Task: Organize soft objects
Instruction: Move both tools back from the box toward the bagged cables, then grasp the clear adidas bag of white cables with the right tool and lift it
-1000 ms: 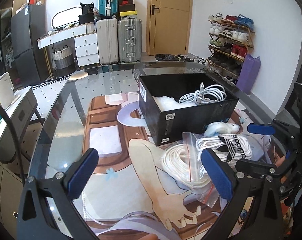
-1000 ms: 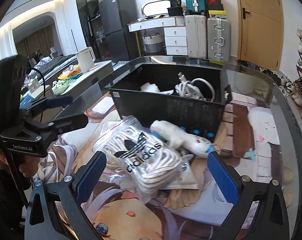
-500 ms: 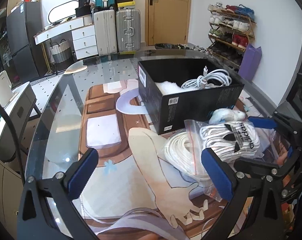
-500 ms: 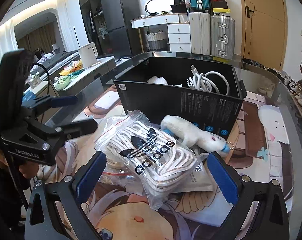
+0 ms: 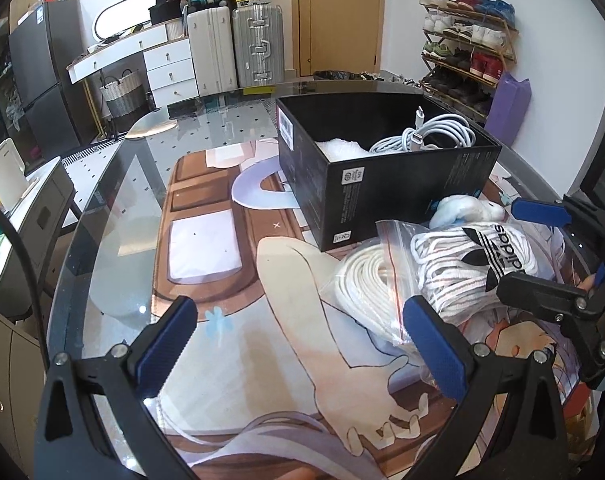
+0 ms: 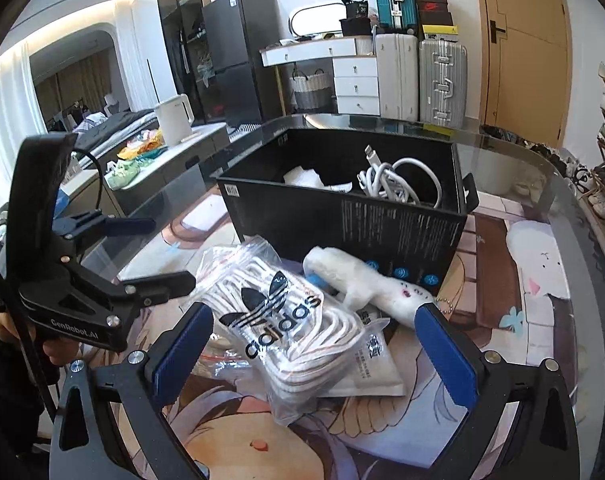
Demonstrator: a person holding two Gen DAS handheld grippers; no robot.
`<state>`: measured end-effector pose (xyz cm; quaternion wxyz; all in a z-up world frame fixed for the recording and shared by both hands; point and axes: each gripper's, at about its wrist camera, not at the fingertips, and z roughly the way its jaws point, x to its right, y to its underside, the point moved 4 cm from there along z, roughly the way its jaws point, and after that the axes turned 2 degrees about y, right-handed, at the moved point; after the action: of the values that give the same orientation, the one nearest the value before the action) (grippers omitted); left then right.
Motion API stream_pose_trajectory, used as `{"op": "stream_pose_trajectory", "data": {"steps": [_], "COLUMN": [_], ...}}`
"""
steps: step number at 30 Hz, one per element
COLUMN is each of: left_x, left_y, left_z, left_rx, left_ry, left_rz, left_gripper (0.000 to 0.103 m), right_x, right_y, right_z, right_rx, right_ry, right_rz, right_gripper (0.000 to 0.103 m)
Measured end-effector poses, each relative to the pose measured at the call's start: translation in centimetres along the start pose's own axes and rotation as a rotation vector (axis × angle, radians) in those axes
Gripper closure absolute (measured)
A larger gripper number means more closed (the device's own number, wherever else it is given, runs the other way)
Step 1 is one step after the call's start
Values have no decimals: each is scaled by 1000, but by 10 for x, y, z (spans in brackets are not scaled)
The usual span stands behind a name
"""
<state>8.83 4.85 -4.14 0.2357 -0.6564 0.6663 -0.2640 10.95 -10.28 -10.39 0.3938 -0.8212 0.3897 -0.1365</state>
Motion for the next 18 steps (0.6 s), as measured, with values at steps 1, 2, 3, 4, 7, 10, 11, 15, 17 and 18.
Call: {"op": "stream_pose_trajectory", "data": {"steps": [1,2,3,4,7,10,11,15,17,18], "left_x": [1,3,3,4,5,4,4,5,6,6], "left_y": [0,0,1,1,1,2,2,3,3,4], "left_z": [0,1,1,0,1,1,2,4,5,5], "left_rx": [-1,-2,-3,-3,-4,-8,-10,-17,-18,-19], "left_ry": [2,3,2,1,9,10,13,20,22,23], "left_rz": [2,6,8,10,9,8,6,9,15,16], "left_gripper": [0,0,0,0,0,0,0,0,0,0], "right_x": [-1,-3,-5,-9,-16,-18,-17,-6,-1,0], "right_y": [0,1,2,4,9,12,13,13,12,12], "right_z": [1,2,2,3,3,1,0,1,5,7], "right_rx": [0,-4,-10,-20,-33,-43,-46,-41,-44,-48], "right_ry": [-11,-22,-31,-47,-59,-98,-103,-64,-29,-18], "right_rz": [-10,-23,-34,-57,-110,-119,-121,-102,-96,-94], "right_gripper": [1,1,1,1,1,1,1,1,1,1]}}
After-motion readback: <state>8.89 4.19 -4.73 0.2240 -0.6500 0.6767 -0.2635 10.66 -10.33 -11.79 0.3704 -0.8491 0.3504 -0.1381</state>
